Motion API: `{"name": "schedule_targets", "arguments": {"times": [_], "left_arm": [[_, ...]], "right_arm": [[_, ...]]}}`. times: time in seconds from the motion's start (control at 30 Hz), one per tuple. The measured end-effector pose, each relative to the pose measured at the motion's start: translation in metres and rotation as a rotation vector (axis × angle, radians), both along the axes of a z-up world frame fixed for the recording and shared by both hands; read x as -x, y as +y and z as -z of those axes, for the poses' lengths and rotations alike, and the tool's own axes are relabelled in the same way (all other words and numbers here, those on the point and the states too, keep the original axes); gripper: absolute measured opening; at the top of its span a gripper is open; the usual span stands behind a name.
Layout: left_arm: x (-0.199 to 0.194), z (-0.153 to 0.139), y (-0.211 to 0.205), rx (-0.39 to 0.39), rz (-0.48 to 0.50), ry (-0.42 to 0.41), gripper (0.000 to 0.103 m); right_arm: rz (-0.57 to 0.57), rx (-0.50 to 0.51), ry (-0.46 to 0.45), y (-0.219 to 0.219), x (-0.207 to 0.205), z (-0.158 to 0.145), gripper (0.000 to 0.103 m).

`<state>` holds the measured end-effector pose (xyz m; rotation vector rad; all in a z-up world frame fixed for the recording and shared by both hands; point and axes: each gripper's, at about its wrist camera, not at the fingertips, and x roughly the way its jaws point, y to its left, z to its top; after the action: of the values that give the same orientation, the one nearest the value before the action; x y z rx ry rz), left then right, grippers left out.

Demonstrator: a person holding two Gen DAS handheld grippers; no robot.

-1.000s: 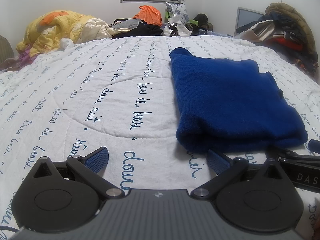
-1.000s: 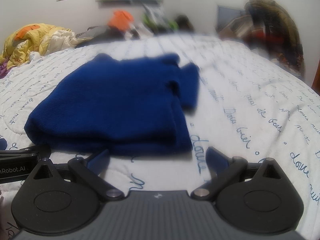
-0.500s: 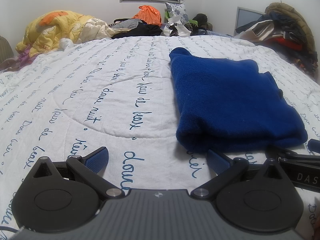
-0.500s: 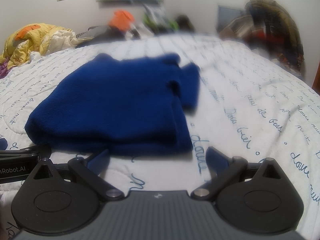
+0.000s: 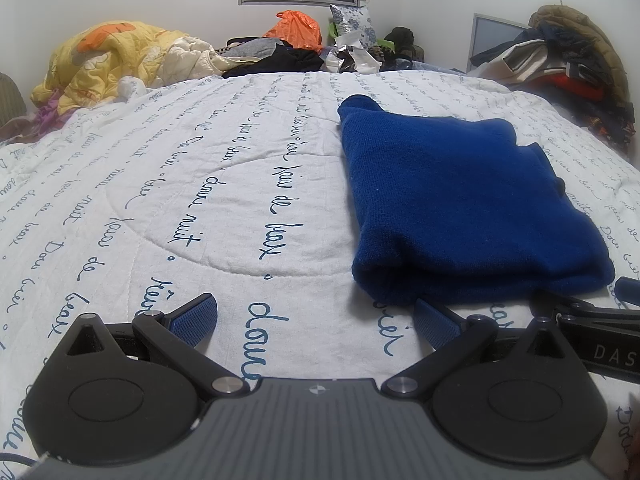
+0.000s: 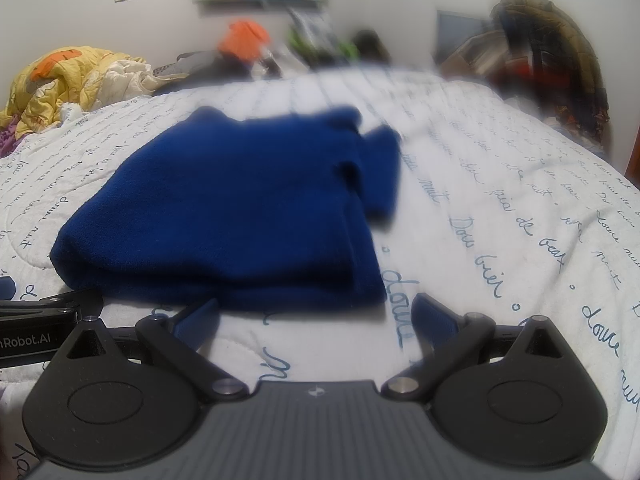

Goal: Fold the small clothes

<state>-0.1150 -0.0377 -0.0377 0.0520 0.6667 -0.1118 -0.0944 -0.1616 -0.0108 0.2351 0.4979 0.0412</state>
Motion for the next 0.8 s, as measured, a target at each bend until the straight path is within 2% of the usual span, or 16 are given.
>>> {"name": "schedule_targets", "arguments": {"times": [0.8], "left_arm": [[0.0005, -0.0002, -0.0004, 0.0, 0.0, 0.0, 0.103]], "right_arm": [[-0.004, -0.008, -0.001, 0.0023, -0.0014, -0.0008, 0.103]]}}
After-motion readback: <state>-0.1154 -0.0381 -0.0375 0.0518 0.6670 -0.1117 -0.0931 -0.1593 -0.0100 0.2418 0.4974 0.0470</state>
